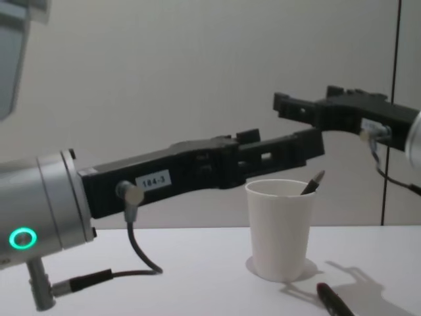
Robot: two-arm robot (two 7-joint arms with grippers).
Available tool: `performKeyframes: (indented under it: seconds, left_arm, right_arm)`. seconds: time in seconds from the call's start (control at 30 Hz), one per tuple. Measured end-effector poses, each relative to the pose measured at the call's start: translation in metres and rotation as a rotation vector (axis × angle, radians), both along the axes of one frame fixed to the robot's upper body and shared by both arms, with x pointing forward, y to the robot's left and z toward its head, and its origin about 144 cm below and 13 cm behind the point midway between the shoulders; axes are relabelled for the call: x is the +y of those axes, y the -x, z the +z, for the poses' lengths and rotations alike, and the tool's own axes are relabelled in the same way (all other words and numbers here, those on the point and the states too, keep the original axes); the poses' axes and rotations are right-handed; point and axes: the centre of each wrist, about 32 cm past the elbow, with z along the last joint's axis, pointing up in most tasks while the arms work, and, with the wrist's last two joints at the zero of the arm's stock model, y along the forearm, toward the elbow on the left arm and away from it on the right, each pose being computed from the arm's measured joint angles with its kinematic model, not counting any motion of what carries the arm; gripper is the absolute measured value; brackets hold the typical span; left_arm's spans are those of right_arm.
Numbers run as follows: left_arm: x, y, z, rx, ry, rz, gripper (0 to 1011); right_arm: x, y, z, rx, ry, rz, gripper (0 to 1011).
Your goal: Place the pen into the pen holder.
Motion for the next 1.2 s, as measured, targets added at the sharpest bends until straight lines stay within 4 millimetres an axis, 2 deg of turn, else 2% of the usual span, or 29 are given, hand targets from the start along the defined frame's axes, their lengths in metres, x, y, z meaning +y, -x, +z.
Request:
performKeyframes:
  seconds: [0.9, 1.2]
  left_arm:
    - [-0.012, -0.008, -0.004, -0.056, -0.155, 0.333, 1001]
    - [-0.017, -0.010, -0.005, -0.089, -0.201, 0.447, 1001]
  right_arm:
    - [-0.034, 0.066, -0.033, 0.119, 0.022, -0.164, 1002]
    - [-0.039, 0.077, -0.036, 0.137, 0.030, -0.188, 1002]
